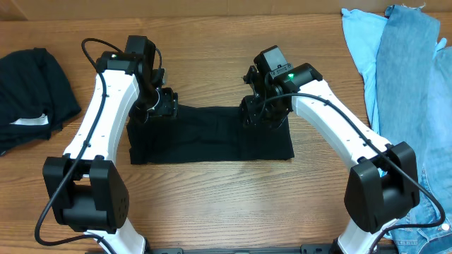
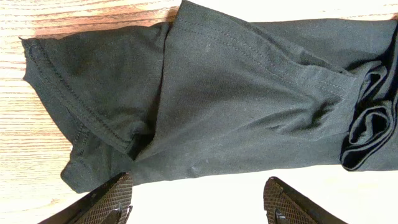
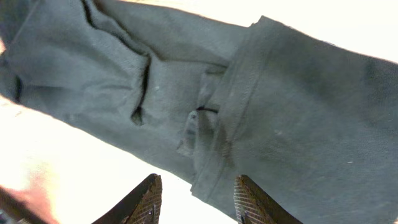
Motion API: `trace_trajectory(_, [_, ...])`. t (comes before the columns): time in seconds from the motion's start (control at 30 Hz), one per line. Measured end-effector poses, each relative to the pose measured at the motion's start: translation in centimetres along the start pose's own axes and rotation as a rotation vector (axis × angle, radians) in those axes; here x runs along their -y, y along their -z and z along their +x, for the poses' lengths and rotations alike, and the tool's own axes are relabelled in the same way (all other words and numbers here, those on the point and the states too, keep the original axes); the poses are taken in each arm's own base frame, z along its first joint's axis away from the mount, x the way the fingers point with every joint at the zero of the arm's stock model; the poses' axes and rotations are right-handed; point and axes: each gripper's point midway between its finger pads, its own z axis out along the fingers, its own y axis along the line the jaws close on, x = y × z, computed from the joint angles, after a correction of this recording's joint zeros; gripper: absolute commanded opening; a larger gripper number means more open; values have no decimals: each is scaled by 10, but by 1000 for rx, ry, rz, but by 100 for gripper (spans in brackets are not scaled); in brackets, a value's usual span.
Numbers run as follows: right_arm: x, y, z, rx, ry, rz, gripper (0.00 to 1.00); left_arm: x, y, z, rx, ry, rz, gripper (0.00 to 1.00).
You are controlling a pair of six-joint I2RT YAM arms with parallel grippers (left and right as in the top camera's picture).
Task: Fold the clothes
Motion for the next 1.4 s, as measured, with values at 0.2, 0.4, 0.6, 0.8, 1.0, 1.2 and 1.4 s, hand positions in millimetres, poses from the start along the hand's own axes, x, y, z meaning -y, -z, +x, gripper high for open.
trace_trajectory(0.2, [45,6,10,-17,-86,250,55,-1,0,2,-8,3,-2,82])
trace_trajectory(0.4, [138,42,24,-14,-355,530,61,-37,4,4,-22,163,-44,95])
trace_trajectory(0.6, [194,66,40,-32,-534,545,61,-101,-3,6,-9,384,-80,98])
trace_trajectory(0.8, [190,63,40,-37,-539,513,61,-91,-57,19,-21,293,28,100])
trace_trajectory(1.0, [188,63,43,-51,-542,507,61,-89,-78,19,11,256,54,100])
trace_trajectory(1.2, [188,63,45,-62,-543,508,61,-93,-84,19,23,248,39,100])
trace_trajectory(1.4, [187,64,48,-74,-545,509,61,-100,-97,22,46,245,7,100])
